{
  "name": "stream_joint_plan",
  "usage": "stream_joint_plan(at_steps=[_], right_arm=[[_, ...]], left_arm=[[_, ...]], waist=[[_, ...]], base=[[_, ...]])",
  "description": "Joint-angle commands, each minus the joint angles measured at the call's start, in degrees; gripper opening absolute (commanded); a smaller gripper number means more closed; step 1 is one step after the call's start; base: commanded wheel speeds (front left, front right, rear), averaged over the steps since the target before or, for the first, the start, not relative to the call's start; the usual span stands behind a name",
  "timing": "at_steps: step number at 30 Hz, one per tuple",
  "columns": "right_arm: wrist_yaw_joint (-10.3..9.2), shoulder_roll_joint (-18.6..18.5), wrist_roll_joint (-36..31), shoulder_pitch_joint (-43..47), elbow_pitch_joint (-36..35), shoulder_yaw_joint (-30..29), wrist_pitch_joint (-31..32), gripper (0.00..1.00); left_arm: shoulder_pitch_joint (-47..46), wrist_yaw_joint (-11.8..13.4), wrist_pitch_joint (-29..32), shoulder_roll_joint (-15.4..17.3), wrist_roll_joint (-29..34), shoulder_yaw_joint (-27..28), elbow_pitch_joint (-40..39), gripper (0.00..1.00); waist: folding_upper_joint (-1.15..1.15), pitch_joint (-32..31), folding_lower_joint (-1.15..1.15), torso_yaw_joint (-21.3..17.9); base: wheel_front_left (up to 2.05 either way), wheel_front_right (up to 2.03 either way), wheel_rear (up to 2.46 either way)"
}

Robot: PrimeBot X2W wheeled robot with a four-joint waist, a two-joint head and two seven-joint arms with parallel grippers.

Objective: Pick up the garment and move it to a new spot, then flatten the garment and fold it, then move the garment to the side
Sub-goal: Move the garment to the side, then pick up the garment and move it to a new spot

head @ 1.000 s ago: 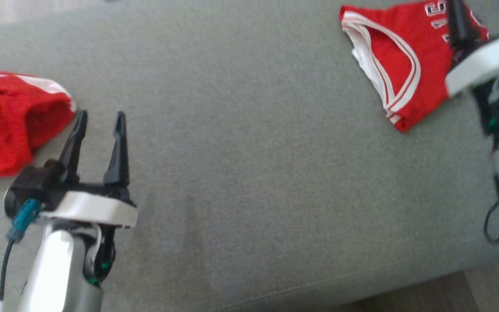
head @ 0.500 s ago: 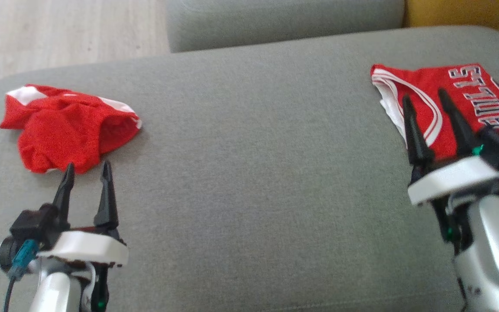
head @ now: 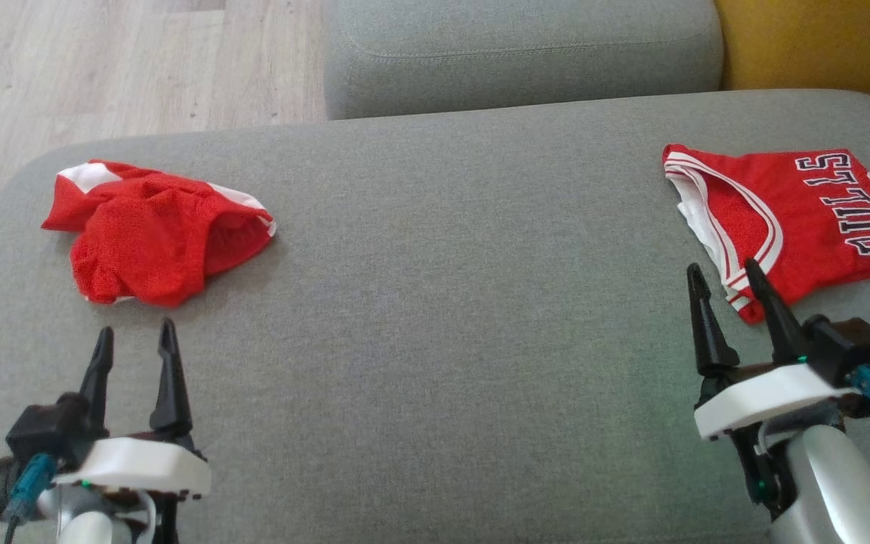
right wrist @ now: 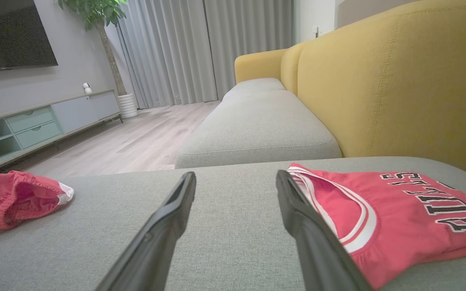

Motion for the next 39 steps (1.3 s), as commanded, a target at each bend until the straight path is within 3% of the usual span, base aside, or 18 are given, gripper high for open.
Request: stream_joint_plan(at_steps=[1, 23, 29, 39], right_arm=[[-0.04, 0.31, -0.28, -0.96, -1.41, 0.81, -0.66, 1.00], [-0.04, 0.58, -0.20, -0.88, -0.75, 1.92, -0.76, 1.00], [-0.04, 1.06, -0.26, -0.88, -0.92, 3.12, -0.55, 1.00], [-0.04, 2.14, 0.58, -1.64, 0.05, 6.02, -0.60, 1.00]], left_arm=[[-2.16, -0.36, -0.52, 0.26, 0.73, 2.52, -1.47, 1.00], [-2.41, -2.30, -0.52, -1.76, 2.69, 3.38, -0.79, 1.00], [-2.84, -2.53, -0.52, -2.03, 2.82, 3.61, -0.05, 1.00], [-2.86, -2.36, -0.52, -1.83, 2.95, 4.07, 1.22, 1.00]], waist=[[0.00, -0.01, 0.01, -0.06], [0.00, -0.48, 0.01, 0.24], [0.00, -0.79, 0.01, 3.52], [0.00, -1.33, 0.01, 12.22]], base=[[0.00, 0.00, 0.00], [0.00, 0.00, 0.00], [0.00, 0.00, 0.00], [0.00, 0.00, 0.00]])
